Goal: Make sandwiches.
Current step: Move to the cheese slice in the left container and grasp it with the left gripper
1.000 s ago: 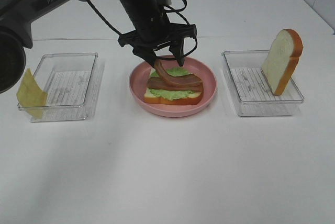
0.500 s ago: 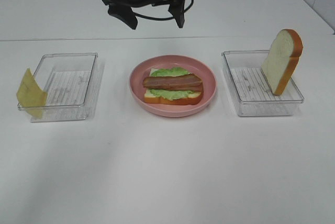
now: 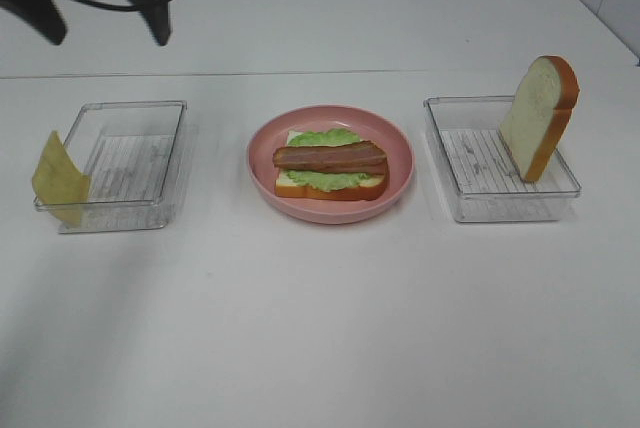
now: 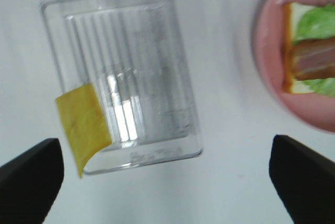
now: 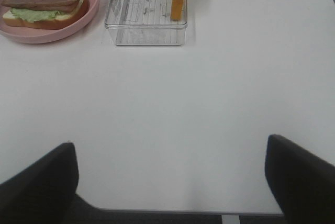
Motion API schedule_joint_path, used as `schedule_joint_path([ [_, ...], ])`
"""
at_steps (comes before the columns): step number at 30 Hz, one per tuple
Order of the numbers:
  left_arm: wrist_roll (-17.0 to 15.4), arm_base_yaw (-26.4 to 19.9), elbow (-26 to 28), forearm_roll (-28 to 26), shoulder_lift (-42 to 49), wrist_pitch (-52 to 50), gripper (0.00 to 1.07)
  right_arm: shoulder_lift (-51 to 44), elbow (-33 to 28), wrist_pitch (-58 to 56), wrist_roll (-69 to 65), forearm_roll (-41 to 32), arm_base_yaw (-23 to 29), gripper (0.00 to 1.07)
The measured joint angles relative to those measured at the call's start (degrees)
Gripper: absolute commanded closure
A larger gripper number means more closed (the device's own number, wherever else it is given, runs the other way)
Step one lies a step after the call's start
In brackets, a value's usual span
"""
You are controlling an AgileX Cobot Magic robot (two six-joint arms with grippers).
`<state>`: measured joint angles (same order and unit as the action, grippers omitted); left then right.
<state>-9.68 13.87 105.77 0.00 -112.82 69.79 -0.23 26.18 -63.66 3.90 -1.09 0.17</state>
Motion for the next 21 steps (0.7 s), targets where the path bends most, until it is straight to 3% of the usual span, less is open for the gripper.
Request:
schedule_joint_path([
  [1, 0.11, -2.18, -3.27, 0.57, 0.86, 0.11, 0.04, 0.00, 0.00, 0.00, 0.00, 0.00, 0.00, 0.13],
  [5, 1.60, -5.21, -6.70, 0.86, 0.92, 0.34, 0.04, 0.00, 0.00, 0.00, 0.00, 0.00, 0.00, 0.13],
  [13, 3.90, -6.82, -7.28, 3.78, -2.29, 0.34, 0.04, 0.00, 0.00, 0.00, 0.00, 0.00, 0.00, 0.13],
  [21, 4.01, -6.82, -7.28, 3.90, -6.53, 0.29, 0.04, 0.00, 0.00, 0.00, 0.00, 0.00, 0.00, 0.13],
])
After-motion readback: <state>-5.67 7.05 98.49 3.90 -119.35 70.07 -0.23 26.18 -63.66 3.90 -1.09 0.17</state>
